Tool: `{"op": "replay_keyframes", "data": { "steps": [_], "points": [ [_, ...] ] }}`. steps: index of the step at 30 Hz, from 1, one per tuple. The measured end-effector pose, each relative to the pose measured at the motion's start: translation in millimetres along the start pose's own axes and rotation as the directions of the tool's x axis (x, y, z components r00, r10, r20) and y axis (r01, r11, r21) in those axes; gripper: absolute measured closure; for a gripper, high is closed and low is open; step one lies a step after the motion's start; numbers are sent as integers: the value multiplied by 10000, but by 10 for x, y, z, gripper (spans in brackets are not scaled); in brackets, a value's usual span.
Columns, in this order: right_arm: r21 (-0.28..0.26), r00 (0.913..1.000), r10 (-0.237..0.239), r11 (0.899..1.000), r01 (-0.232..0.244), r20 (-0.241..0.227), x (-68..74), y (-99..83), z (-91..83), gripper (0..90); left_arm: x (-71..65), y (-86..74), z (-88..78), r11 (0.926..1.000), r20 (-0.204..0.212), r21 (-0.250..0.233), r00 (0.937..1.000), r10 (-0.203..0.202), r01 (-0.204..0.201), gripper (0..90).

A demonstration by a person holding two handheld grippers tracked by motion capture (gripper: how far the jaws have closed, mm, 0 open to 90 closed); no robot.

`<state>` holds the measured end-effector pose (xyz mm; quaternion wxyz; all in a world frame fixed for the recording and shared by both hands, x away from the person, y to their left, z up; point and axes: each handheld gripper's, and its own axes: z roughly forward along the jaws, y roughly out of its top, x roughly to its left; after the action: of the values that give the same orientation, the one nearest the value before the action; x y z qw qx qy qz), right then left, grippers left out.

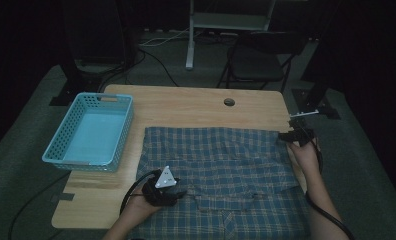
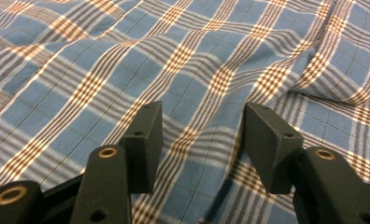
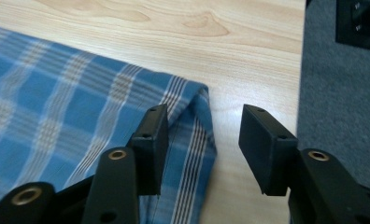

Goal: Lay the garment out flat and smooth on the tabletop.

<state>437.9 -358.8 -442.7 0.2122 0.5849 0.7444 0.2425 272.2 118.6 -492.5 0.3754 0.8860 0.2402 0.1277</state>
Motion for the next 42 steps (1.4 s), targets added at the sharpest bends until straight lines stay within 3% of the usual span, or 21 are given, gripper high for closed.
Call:
{"op": "replay_keyframes", "data": {
  "steps": [4,8,11,13,17,19,24,29,31,32,33,34,36,37,38,40,42],
  "points": [
    [-591,9964,-497,9972,456,-688,62,-163,-303,461,14,-9,-4,9999,-109,85,9999,-96,97,418],
    [-1306,9803,-1253,9858,1057,-1529,255,-429,-633,444,17,14,1,9995,42,292,10000,-72,71,360],
    [-1752,9534,-1774,9750,1366,-2440,413,-677,-823,432,8,33,10,9990,102,451,9999,-15,11,322],
    [-1750,9294,-2061,9718,1579,-3061,500,-840,-873,416,2,48,14,9985,76,553,10000,-3,-1,310],
    [-1532,8923,-2512,9661,2076,-3750,652,-1125,-886,406,6,58,17,9980,149,624,9999,38,-47,298],
    [-1515,8706,-2827,9586,2412,-4027,720,-1231,-883,404,3,64,20,9977,163,669,9999,57,-68,296],
    [-1449,8478,-3412,9400,3089,-4061,839,-1385,-834,401,-22,67,36,9967,335,762,9991,252,-277,210],
    [-1499,8151,-4143,9095,3878,-4049,928,-1457,-770,401,-12,78,34,9960,325,842,9991,285,-311,217],
    [-1347,8069,-4439,8942,4269,-3896,977,-1463,-733,401,3,85,26,9960,312,846,9992,269,-294,253],
    [-1347,8069,-4439,8942,4269,-3896,977,-1463,-733,401,3,85,26,9960,312,846,9992,269,-294,306],
    [-1285,7992,-4661,8820,4533,-3795,1003,-1461,-714,401,28,89,10,9967,211,785,9996,168,-184,306],
    [-1246,7896,-4977,8640,4879,-3589,1043,-1455,-692,402,47,90,2,9967,198,782,9996,183,-198,408],
    [-1190,7810,-5191,8505,5123,-3472,1079,-1426,-688,405,79,90,-7,9969,167,761,9997,187,-200,488],
    [-1254,7674,-5451,8340,5373,-3374,1098,-1400,-679,413,89,92,-8,9968,197,774,9996,195,-210,521],
    [-1283,7584,-5605,8236,5524,-3325,1114,-1381,-673,436,93,98,-12,9965,233,788,9994,266,-283,559],
    [-1327,7423,-5829,8074,5749,-3304,1140,-1333,-657,534,89,113,-11,9957,285,825,9988,387,-410,673],
    [-1361,7216,-6129,7842,6053,-3220,1183,-1296,-650,659,75,127,-15,9939,318,898,9976,611,-637,764]
  ]
}}
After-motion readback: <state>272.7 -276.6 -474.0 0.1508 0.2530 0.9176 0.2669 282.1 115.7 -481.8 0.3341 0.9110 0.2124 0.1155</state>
